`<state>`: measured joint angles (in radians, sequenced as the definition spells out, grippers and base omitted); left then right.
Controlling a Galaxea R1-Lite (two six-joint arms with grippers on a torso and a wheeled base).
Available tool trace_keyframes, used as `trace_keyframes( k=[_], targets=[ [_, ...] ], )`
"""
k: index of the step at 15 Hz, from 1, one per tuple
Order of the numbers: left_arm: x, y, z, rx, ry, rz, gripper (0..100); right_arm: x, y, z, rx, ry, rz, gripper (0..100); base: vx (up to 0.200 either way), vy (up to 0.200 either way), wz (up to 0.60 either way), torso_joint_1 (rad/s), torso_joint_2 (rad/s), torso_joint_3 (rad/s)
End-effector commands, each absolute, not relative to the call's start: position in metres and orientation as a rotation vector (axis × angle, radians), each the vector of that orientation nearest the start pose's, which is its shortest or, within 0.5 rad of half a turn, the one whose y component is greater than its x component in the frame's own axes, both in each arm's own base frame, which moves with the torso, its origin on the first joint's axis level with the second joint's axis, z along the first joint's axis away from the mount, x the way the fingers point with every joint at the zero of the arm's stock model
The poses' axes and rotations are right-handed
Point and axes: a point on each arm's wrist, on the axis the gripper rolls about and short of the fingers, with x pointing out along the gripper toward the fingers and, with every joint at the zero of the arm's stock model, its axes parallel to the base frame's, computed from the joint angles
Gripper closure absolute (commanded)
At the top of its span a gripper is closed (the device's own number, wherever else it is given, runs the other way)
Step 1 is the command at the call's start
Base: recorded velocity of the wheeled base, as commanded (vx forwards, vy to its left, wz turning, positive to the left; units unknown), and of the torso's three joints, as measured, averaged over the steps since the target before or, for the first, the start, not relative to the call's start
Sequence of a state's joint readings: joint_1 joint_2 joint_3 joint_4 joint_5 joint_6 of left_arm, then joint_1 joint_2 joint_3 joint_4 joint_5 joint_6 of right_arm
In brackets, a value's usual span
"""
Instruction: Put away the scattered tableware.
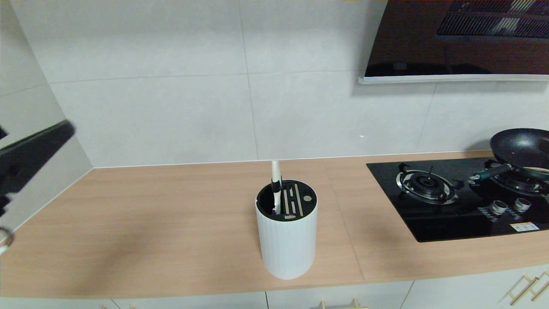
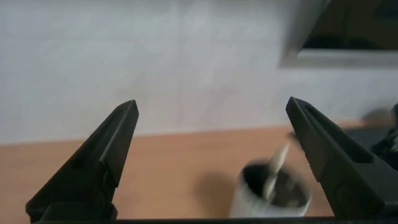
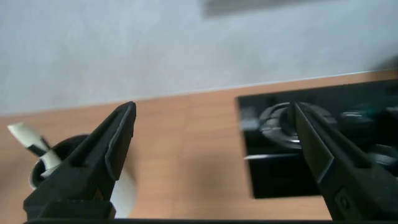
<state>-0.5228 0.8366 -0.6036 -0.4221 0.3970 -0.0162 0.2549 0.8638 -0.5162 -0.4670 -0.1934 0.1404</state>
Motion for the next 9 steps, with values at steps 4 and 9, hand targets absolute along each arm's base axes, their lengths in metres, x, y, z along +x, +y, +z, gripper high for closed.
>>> trace_keyframes(
  k=[4, 9],
  targets=[
    [-0.057, 0.017, 0.206, -0.074, -0.249, 0.053, 0, -0.045, -0.008, 0.199, 0.078, -0.219, -0.033, 0, 0.000, 0.000, 0.00, 0.000, 0.00, 0.000],
    [-0.068, 0.018, 0.194, -0.119, -0.256, 0.188, 0, -0.069, -0.004, 0.172, 0.015, -0.240, -0.153, 0, 0.000, 0.000, 0.00, 0.000, 0.00, 0.000]
  ],
)
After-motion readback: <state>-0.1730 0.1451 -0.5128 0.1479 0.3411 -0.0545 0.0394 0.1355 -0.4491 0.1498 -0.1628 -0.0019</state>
